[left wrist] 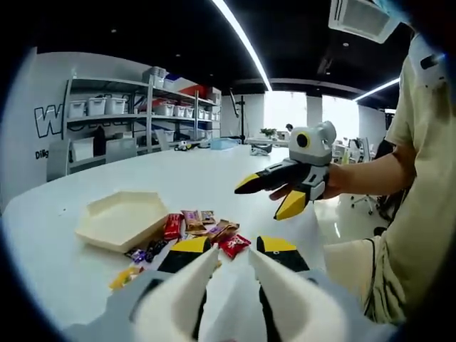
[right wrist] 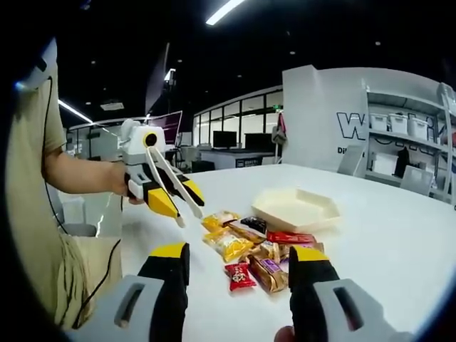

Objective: Place the target food into the container with the food tongs after gripping and lifting it, then release it inside without dropping or visibly crushing the food.

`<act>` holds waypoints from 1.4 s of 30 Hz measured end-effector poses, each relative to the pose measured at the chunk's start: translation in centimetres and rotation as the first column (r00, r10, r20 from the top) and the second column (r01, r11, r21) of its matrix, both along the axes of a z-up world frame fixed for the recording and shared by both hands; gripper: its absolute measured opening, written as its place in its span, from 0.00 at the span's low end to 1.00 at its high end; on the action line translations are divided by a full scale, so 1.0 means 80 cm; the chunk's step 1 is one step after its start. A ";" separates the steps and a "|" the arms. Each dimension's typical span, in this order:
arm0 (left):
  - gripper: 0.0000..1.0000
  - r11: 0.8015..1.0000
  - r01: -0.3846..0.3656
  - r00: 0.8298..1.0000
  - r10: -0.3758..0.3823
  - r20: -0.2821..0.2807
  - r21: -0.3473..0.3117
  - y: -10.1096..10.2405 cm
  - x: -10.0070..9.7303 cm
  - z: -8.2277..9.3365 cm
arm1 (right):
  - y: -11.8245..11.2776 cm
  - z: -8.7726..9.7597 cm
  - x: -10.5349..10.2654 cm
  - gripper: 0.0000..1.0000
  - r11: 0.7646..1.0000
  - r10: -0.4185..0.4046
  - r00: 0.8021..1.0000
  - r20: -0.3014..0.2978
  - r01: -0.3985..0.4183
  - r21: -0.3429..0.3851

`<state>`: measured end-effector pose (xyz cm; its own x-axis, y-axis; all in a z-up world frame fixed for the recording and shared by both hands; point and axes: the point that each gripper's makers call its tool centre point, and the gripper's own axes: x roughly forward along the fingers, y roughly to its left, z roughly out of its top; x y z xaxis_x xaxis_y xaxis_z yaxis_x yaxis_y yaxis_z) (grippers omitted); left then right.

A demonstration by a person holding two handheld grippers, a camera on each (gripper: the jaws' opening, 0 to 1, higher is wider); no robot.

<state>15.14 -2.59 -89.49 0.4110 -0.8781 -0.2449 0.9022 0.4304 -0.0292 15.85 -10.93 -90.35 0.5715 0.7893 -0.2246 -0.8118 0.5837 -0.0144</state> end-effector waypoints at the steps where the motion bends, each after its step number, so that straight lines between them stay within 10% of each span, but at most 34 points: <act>1: 0.25 1.000 0.001 1.000 -0.001 0.000 0.000 0.000 0.000 0.000 | 0.000 0.000 0.000 0.54 1.000 0.000 1.000 0.000 0.000 -0.001; 42: 0.25 0.994 0.100 0.995 -0.100 0.016 0.040 -0.032 0.010 0.000 | -0.010 -0.001 -0.002 0.53 1.000 0.000 1.000 0.001 0.000 -0.009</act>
